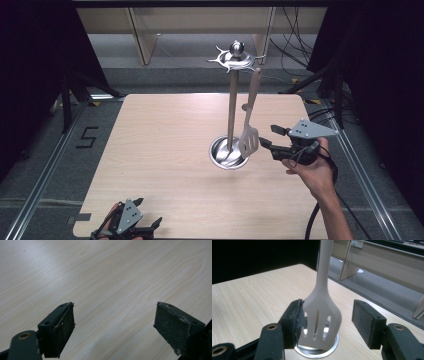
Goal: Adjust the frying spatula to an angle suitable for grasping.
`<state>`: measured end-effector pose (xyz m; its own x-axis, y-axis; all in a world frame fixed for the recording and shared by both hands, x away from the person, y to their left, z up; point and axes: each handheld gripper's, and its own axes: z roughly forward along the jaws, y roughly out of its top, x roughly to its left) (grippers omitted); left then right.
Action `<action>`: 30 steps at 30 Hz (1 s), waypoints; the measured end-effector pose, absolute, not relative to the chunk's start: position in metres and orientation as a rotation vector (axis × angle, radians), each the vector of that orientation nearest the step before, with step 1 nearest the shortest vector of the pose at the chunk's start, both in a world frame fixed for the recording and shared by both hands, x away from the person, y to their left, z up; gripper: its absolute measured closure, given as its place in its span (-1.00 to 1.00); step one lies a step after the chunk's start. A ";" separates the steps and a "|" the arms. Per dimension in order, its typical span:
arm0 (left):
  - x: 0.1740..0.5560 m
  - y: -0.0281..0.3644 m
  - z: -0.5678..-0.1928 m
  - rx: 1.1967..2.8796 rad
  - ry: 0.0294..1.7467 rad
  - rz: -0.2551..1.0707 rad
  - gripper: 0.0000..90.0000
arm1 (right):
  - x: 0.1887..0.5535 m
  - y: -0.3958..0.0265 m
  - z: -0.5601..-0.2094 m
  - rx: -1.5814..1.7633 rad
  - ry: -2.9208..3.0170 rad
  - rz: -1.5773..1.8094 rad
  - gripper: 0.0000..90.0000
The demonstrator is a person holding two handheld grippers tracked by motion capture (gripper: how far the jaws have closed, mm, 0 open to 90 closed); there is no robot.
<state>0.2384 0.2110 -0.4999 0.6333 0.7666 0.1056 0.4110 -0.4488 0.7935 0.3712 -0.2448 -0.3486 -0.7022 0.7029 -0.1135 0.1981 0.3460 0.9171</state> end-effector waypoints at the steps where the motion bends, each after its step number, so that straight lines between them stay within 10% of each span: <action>1: 0.238 0.211 -0.500 2.088 0.917 0.593 -0.65 | 0.371 -0.245 -0.349 0.784 2.116 1.340 -0.05; 30: 0.240 0.210 -0.499 2.111 0.910 0.606 -0.65 | 0.359 -0.260 -0.394 0.875 2.192 1.284 -0.13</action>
<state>0.2395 0.2097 -0.4988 0.6358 0.7618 0.1246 0.4093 -0.4696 0.7823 0.3593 -0.2600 -0.3939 -0.6970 0.7143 -0.0634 0.2942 0.3654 0.8831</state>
